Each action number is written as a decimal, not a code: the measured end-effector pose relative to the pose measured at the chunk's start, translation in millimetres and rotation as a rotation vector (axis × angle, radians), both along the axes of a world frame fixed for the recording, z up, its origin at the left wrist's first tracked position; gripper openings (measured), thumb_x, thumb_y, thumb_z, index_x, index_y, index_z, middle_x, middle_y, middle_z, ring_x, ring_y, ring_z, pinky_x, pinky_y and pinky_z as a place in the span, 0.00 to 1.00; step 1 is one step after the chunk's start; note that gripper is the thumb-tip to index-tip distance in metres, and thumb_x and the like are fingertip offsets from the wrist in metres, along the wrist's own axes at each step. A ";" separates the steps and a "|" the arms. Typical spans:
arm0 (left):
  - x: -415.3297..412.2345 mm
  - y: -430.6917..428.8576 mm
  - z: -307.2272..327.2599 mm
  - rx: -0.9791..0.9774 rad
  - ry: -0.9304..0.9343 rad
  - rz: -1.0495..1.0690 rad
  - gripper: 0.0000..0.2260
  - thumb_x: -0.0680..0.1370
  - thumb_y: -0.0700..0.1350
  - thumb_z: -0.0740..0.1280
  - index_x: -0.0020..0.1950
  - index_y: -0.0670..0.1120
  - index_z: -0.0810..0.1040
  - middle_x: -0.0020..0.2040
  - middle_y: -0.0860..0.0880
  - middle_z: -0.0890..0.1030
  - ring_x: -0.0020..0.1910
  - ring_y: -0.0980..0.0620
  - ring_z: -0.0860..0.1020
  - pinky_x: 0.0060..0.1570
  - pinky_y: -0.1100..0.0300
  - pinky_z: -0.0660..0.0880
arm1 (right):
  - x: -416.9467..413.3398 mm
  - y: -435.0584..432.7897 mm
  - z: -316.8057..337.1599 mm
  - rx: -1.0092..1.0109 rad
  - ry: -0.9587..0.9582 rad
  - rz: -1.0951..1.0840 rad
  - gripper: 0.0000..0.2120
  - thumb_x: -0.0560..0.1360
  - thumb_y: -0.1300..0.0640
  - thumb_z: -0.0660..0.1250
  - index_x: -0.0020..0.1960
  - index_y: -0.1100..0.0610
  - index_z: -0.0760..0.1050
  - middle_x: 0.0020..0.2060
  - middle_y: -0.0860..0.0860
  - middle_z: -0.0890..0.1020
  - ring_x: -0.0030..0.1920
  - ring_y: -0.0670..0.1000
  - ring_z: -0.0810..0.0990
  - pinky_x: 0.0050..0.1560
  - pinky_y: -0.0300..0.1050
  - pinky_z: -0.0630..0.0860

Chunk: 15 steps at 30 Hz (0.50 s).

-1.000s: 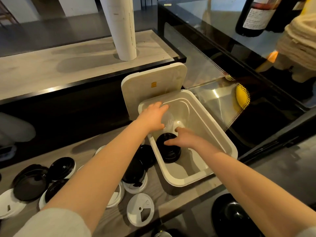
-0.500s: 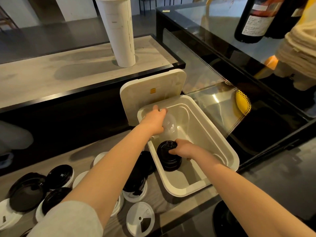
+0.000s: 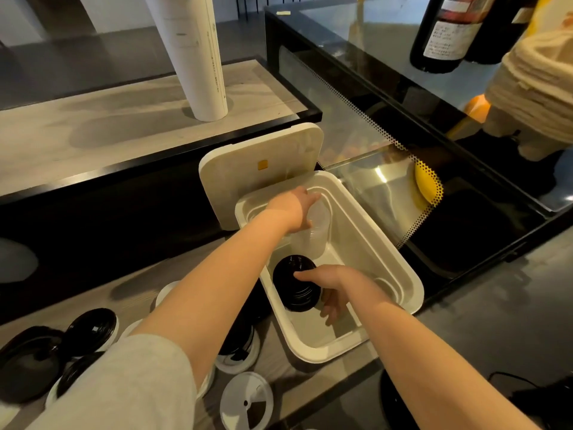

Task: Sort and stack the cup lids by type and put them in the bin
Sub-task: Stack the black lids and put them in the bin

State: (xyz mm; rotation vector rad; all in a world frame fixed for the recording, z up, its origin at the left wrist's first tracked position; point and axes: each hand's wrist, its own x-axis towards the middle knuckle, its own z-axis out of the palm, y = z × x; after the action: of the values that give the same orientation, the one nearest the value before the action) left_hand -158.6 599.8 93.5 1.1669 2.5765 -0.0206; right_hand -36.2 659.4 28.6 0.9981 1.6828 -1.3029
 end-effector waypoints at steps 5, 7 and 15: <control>6.0 -9.9 -0.1 0.070 -0.085 0.050 0.36 0.76 0.50 0.66 0.78 0.53 0.47 0.78 0.48 0.52 0.74 0.44 0.60 0.69 0.50 0.64 | -3.7 -5.0 -14.5 -0.120 -0.026 -0.199 0.45 0.69 0.38 0.70 0.75 0.61 0.56 0.62 0.66 0.72 0.49 0.64 0.77 0.57 0.68 0.74; 6.9 -22.9 6.4 0.142 -0.065 0.091 0.34 0.77 0.51 0.65 0.77 0.50 0.51 0.78 0.47 0.53 0.75 0.44 0.58 0.71 0.49 0.62 | -6.8 -6.5 -12.0 -0.148 0.003 -0.238 0.43 0.70 0.39 0.69 0.75 0.61 0.56 0.62 0.64 0.72 0.52 0.62 0.78 0.57 0.68 0.73; 32.5 -105.7 -10.3 0.271 0.054 0.300 0.26 0.79 0.51 0.60 0.74 0.43 0.60 0.78 0.44 0.53 0.77 0.48 0.50 0.73 0.48 0.58 | -25.9 -9.6 -2.3 -0.156 0.074 -0.249 0.40 0.73 0.41 0.67 0.75 0.60 0.54 0.69 0.65 0.67 0.63 0.62 0.73 0.63 0.68 0.68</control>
State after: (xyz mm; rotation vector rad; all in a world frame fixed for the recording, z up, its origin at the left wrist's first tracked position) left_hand -126.1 494.1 83.2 0.8579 2.8411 0.3783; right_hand -62.1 649.8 26.2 1.1031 1.5198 -1.6247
